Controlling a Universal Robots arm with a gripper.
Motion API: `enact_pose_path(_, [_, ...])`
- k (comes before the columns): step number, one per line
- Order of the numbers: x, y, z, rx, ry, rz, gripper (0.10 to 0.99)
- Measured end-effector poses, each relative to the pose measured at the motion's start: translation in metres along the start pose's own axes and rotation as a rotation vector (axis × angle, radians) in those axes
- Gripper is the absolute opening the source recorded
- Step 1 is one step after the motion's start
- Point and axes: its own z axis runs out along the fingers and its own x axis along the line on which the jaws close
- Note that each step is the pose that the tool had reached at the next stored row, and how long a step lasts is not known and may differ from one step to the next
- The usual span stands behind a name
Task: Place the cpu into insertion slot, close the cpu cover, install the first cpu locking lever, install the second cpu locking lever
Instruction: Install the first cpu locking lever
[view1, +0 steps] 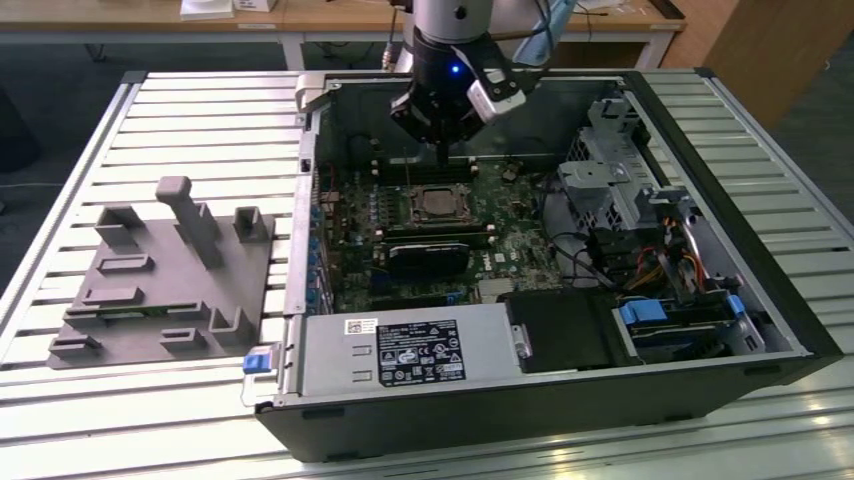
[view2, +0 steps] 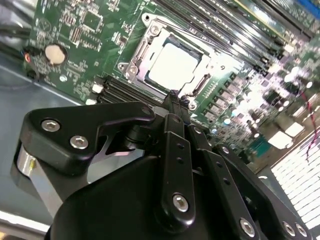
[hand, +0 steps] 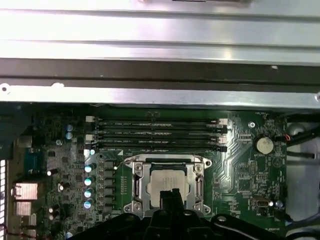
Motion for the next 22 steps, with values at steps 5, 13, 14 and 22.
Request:
enact_pose_path(5, [0.0000, 0.0000, 0.0005, -0.002, 0.0023, -0.092, 0.106])
enact_pose_path(13, [0.0173, 0.0002, 0.0011, -0.003, 0.0030, -0.119, 0.106])
enact_pose_path(14, [0.0197, 0.0003, 0.0012, -0.003, 0.0030, -0.119, 0.106])
enact_pose_path(22, [0.0328, 0.0010, 0.0028, -0.002, 0.0024, -0.098, 0.106])
